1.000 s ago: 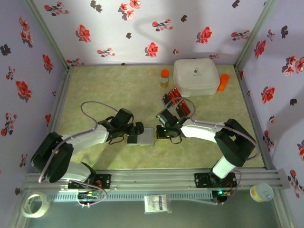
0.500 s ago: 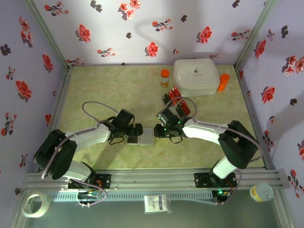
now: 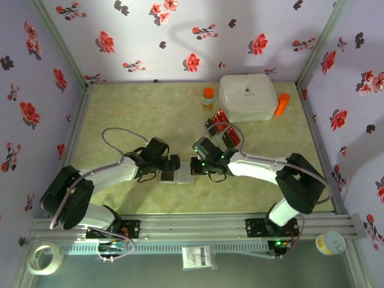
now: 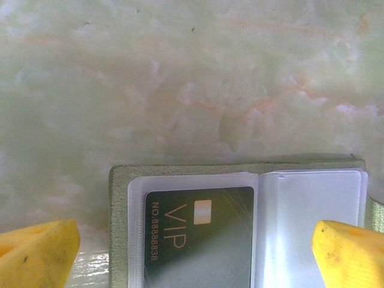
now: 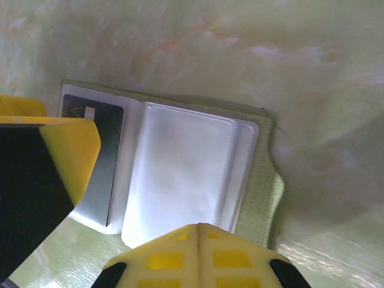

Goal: Put the credit cards into the card holder

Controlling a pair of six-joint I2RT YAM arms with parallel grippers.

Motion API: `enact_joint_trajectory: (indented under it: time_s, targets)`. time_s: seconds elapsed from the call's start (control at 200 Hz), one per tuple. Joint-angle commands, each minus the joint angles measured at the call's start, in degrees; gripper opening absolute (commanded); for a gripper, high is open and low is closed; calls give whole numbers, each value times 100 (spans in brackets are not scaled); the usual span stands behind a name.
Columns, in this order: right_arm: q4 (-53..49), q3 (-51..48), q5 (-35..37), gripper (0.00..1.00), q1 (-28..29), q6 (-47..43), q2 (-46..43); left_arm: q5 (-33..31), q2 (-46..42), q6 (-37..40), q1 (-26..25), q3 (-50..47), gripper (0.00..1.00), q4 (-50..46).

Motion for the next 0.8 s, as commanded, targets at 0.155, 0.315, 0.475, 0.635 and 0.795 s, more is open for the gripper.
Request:
enact_joint_trajectory:
  time_s: [0.155, 0.315, 0.475, 0.635, 0.795]
  targets:
    - [334, -34, -1, 0, 85, 188, 543, -225, -146, -134, -16, 2, 100, -87]
    - [412, -171, -22, 0, 88, 206, 675, -86, -60, -107, -16, 14, 100, 31]
    - [459, -281, -40, 0, 87, 232, 730, 11, 29, -93, -16, 7, 100, 152]
    - [473, -352, -37, 0, 80, 244, 720, 140, 96, -94, -16, 2, 100, 259]
    - [511, -400, -40, 0, 82, 268, 715, 271, 172, -97, -16, 9, 100, 353]
